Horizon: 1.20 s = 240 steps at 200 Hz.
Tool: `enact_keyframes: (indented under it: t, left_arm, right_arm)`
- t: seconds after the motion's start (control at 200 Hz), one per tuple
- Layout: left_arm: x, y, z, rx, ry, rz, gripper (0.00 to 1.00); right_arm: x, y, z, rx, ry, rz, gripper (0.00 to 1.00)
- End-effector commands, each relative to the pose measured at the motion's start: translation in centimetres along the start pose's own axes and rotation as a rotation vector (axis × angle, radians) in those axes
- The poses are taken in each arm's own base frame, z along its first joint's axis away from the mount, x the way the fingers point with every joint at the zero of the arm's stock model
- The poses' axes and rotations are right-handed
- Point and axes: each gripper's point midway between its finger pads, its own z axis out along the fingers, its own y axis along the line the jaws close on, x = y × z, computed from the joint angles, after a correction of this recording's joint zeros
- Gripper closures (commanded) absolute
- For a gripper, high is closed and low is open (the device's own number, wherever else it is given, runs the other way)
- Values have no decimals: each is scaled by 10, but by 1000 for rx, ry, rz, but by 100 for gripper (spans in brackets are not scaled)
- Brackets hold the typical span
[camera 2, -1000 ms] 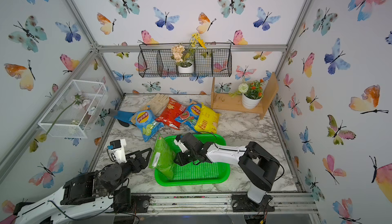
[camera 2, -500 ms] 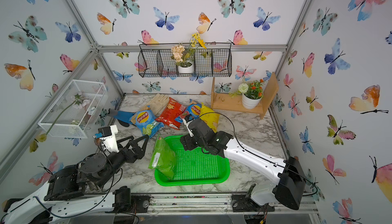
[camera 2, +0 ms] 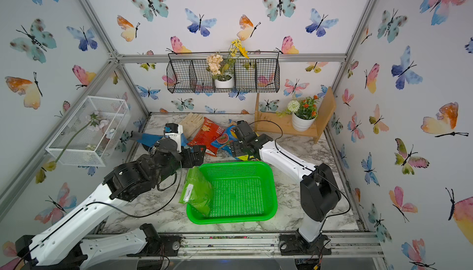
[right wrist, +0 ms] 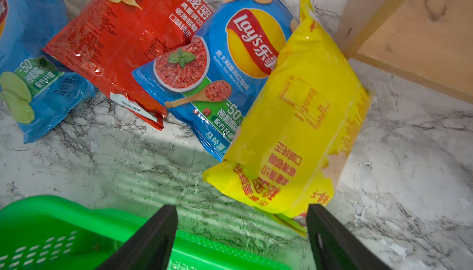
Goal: Put the potato chips into the basket
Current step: Pick up the potato chip from the center of the board.
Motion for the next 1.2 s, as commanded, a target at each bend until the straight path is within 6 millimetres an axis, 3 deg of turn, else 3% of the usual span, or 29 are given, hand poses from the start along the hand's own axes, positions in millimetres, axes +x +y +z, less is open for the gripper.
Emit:
enact_keyframes:
  t: [0.0,0.215,0.335,0.45,0.596,0.756,0.896,1.076,1.196]
  left_arm:
    - [5,-22,-2,171,65,-8,1]
    - [2,-22,4,179,70,6,1]
    - [0,-30,10,203,79,52,0]
    - [3,-39,28,208,122,101,0]
    - [17,-54,60,236,207,119,4]
    - [37,-62,101,216,301,68,14]
    - [56,-72,133,180,339,66,20]
    - [76,-73,173,86,436,80,32]
    - [87,-73,196,58,472,95,35]
  right_arm:
    - [-2,2,8,31,40,15,16]
    - [8,6,27,38,95,60,24]
    - [10,-1,17,66,77,98,24]
    - [-1,-10,-10,68,-8,117,24]
    - [-8,-29,-61,82,-117,121,22]
    - [9,-63,-110,124,-183,137,19]
    - [22,-79,-150,100,-263,153,17]
    - [35,-84,-180,57,-299,168,17]
    - [42,-82,-190,13,-311,177,17]
